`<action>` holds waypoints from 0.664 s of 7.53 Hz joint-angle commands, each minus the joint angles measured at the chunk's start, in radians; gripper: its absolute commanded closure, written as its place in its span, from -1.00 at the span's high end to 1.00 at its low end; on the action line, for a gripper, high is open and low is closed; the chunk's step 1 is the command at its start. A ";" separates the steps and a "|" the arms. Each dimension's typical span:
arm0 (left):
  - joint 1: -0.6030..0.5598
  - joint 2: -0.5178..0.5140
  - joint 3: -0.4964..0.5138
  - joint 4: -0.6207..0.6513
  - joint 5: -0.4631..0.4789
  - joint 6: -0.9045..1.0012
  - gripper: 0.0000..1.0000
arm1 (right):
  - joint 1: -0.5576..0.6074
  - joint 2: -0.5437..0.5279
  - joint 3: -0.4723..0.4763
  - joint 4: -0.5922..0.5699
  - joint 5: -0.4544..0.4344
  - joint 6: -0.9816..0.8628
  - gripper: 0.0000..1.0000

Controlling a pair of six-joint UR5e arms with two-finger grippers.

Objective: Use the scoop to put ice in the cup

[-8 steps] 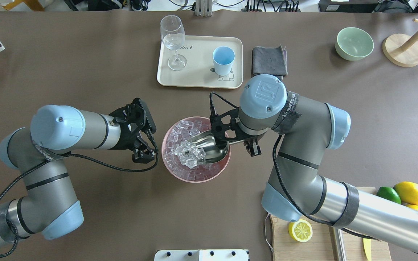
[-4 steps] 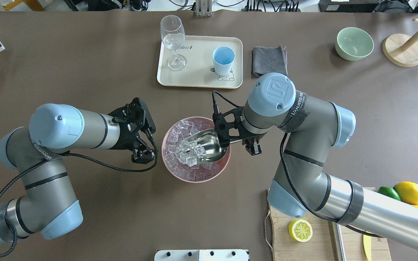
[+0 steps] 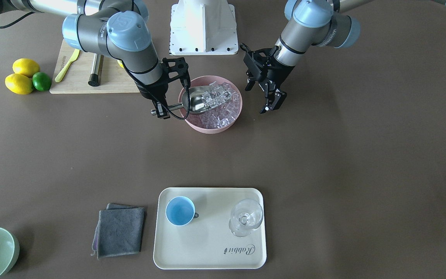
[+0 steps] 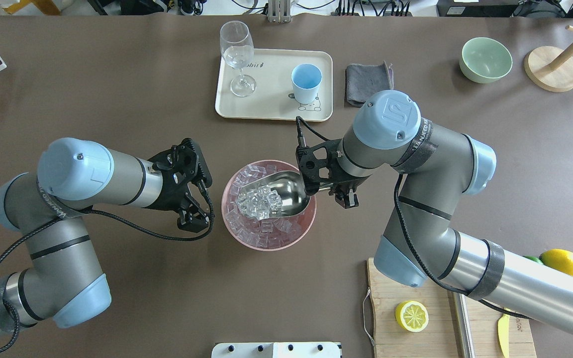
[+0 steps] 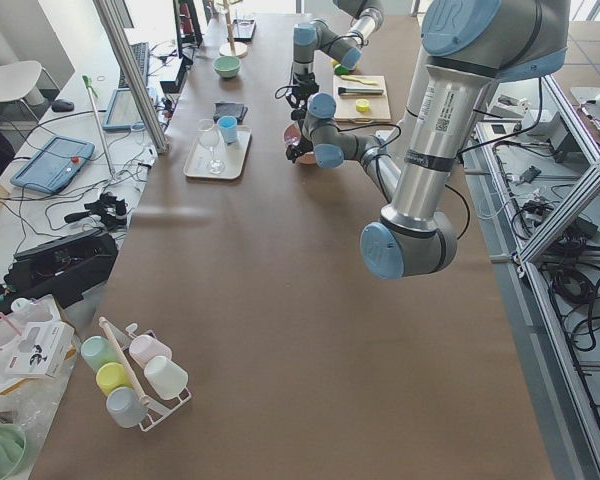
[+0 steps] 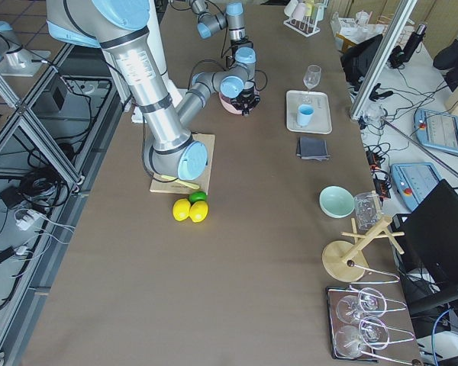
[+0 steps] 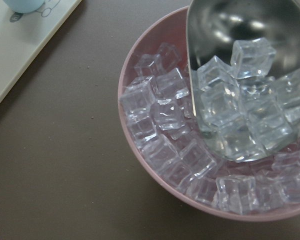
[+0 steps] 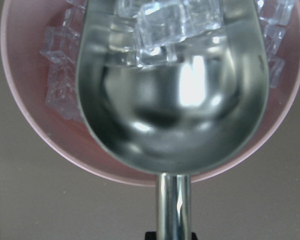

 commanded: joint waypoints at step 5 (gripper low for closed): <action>-0.060 0.005 -0.010 0.120 -0.167 -0.001 0.97 | 0.071 -0.022 -0.001 0.099 0.049 0.360 -1.00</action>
